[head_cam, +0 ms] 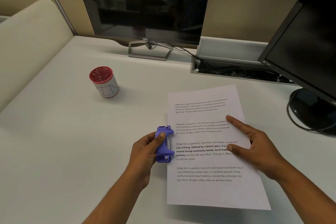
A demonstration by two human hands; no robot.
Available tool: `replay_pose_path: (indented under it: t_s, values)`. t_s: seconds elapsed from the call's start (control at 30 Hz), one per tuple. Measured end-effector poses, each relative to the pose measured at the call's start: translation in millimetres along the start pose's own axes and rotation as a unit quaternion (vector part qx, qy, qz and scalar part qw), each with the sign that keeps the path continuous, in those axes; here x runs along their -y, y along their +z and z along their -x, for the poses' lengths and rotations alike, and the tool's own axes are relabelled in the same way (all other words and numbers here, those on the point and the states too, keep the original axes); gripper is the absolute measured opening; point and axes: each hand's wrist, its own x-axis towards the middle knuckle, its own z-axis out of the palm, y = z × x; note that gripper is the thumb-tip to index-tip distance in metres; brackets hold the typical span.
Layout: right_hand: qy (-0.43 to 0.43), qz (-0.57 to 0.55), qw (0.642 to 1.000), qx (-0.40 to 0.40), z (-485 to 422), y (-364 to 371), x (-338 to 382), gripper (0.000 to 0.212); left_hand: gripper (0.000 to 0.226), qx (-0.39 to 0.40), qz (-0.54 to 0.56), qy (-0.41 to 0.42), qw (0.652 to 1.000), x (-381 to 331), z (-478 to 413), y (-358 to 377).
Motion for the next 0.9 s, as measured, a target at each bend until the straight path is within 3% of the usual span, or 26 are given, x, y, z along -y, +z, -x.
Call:
replay_pose_path:
  t_s: [0.9]
  values:
    - [0.002,-0.025,1.000,0.001,1.0,7.5,-3.0,0.075,0.051,-0.028,-0.005,0.010,1.000,8.1,-3.5,1.5]
